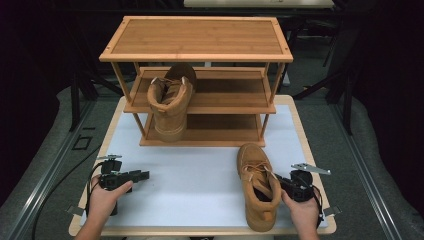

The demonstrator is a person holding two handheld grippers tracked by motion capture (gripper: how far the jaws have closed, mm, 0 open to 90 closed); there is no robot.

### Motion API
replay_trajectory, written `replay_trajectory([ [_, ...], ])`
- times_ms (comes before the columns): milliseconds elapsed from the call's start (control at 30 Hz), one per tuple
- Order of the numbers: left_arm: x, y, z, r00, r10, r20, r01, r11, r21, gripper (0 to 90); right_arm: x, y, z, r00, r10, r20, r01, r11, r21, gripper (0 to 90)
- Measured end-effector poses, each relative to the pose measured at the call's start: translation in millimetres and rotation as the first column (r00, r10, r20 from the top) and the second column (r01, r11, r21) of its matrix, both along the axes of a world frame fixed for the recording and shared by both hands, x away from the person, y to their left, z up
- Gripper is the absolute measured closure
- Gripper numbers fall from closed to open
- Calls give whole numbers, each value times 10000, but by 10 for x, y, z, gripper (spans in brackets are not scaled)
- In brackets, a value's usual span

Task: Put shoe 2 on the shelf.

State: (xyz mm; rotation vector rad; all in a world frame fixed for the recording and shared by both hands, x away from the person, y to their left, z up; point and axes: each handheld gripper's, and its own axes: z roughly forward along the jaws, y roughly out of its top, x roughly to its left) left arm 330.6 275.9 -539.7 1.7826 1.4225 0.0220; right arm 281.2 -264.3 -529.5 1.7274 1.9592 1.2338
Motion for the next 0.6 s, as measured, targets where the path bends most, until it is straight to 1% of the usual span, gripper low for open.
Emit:
replay_trajectory([
  [33,0,-7,-5,10000,8,-53,-8,10000,-42,504,12,-36,-21,9997,203,104,-209,9981,573,900],
  [67,0,-9,-9,10000,-4,-73,5,10000,13,504,21,-58,-25,9996,279,58,-283,9964,803,900],
  [133,-2,-16,-16,10000,-34,-82,34,10000,7,505,24,-68,-32,9998,186,75,-189,9984,541,900],
  [167,-3,-18,-17,10000,-69,-70,69,10000,11,505,24,-80,-43,9998,189,90,-194,9986,499,900],
  [200,-4,-16,-17,9999,-92,-60,92,10000,20,505,23,-97,-55,9999,127,-62,-124,9991,404,900],
  [233,-5,-13,-18,9999,-87,-71,87,10000,28,505,29,-106,-84,9999,-49,-90,52,9994,352,900],
  [267,-6,-14,-21,10000,-39,-79,39,10000,-21,505,34,-116,-112,9994,-273,-213,277,9994,190,900],
  [300,-5,-9,-24,9999,-57,-92,57,10000,-9,505,44,-131,-137,9987,-194,-470,209,9993,307,900],
  [367,-6,-5,-30,9999,-56,-127,56,10000,-15,505,75,-124,-192,9978,-178,-634,196,9994,281,900],
  [400,-7,-4,-31,9999,-65,-125,65,10000,-1,506,83,-124,-193,9970,-71,-765,95,9995,317,900],
  [467,-4,-6,-32,9999,-71,-141,70,9999,-80,506,105,-128,-190,9971,-127,-746,169,9983,555,900],
  [500,0,-8,-30,9999,-81,-152,80,9999,-105,506,116,-138,-192,9969,53,-787,9,9969,789,900],
  [533,3,-16,-28,9998,-86,-166,83,9998,-162,506,137,-119,-206,9977,21,-684,38,9963,862,900],
  [600,7,-32,-25,9997,-155,-171,152,9998,-159,506,188,-86,-215,9974,116,-713,-56,9964,841,900],
])
